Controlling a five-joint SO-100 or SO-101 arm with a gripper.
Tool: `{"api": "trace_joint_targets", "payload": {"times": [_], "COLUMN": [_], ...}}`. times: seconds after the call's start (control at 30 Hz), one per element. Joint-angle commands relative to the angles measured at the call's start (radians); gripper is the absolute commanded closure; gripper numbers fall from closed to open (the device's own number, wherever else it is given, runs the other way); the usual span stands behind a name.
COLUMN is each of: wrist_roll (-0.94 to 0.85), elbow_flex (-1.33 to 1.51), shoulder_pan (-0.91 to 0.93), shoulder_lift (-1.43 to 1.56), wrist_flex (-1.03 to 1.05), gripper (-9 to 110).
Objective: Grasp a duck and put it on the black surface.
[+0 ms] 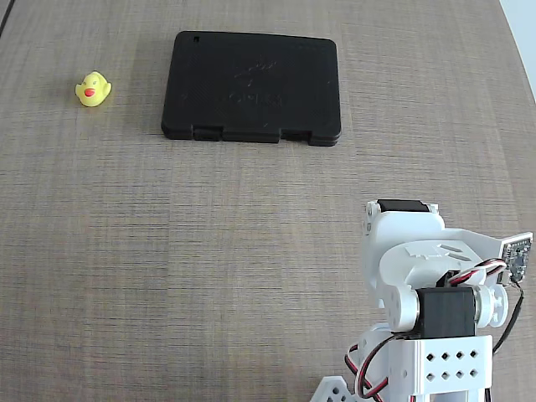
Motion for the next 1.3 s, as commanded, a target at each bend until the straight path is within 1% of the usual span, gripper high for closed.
{"api": "trace_joint_targets", "payload": {"times": [0.0, 1.03, 1.17, 1.27], "wrist_roll": [-0.003, -0.011, -0.014, -0.015], "elbow_flex": [-0.015, -0.015, -0.026, -0.092], "shoulder_pan": [-0.009, -0.009, -0.02, -0.066], "shoulder_lift": [0.06, 0.061, 0.023, -0.083], "wrist_flex": [-0.011, -0.012, -0.015, -0.023], "gripper": [100, 99, 99, 99]}}
